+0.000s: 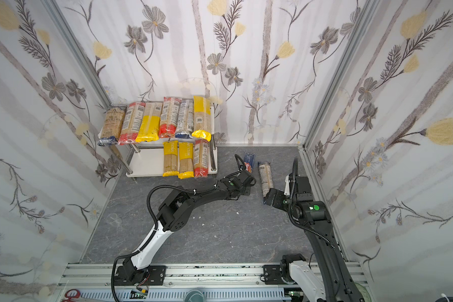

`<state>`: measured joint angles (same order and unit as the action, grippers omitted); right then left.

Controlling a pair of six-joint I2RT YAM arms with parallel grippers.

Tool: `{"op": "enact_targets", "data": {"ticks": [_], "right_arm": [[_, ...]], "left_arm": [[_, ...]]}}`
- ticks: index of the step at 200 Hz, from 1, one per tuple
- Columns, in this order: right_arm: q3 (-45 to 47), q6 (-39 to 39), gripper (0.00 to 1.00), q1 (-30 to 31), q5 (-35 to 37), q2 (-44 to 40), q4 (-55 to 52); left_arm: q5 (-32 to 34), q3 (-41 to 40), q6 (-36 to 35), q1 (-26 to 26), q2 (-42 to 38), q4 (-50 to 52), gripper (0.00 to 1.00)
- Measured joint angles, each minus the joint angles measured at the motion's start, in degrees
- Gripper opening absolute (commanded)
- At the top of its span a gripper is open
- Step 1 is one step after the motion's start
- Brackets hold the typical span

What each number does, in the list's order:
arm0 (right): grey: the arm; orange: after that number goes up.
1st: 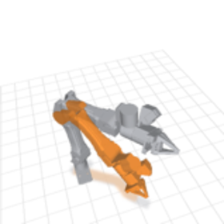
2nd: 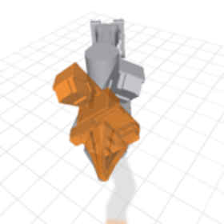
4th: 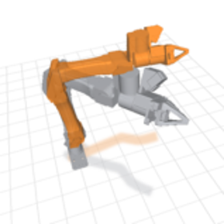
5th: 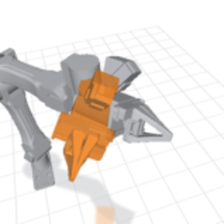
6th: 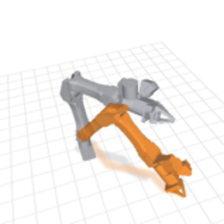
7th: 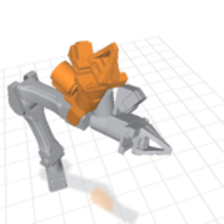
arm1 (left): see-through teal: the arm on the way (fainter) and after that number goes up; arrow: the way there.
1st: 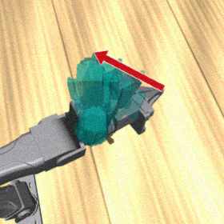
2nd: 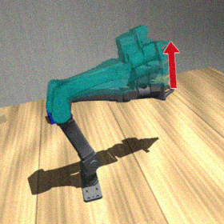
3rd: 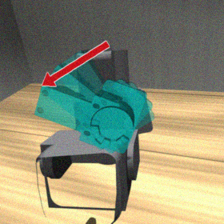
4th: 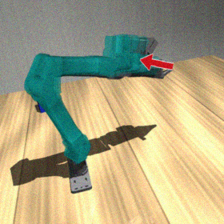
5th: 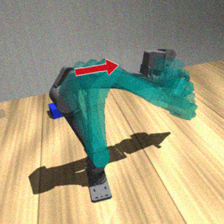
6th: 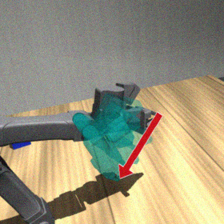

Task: Arrange pasta packages on shelves
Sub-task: Pick up the pasta bag from the top-right of the table.

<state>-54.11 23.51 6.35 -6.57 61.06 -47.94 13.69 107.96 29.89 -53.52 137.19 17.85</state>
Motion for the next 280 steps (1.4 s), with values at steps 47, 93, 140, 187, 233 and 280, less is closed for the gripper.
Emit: {"op": "enact_targets", "data": {"ticks": [47, 93, 140, 187, 233, 280], "right_arm": [[-1.18, 0.46, 1.00, 0.68, -0.68, 2.23, 2.64], [-1.55, 2.54, 1.00, 3.37, 0.72, 3.54, 4.50], [-3.04, 6.99, 1.00, 10.49, 3.06, 6.08, 5.29], [-4.83, 11.69, 1.00, 16.17, 5.62, 8.52, 6.97], [-7.69, 15.10, 1.00, 21.22, 8.50, 11.47, 6.97], [-11.34, 18.10, 1.00, 27.26, 11.54, 15.23, 6.99]], "left_arm": [[-0.44, -8.76, -3.08, -0.07, -7.30, 2.12, 0.00], [-1.53, -16.98, -7.48, -0.83, -15.50, 4.52, 0.00], [-4.52, -27.85, -11.93, -1.11, -26.75, 5.05, 0.00], [-6.16, -41.16, -13.77, -0.98, -39.58, 3.41, 0.00], [-6.99, -53.46, -13.97, -0.04, -54.64, 3.45, 0.00], [-6.84, -63.95, -10.69, 1.14, -70.49, 3.10, 0.00]]}}
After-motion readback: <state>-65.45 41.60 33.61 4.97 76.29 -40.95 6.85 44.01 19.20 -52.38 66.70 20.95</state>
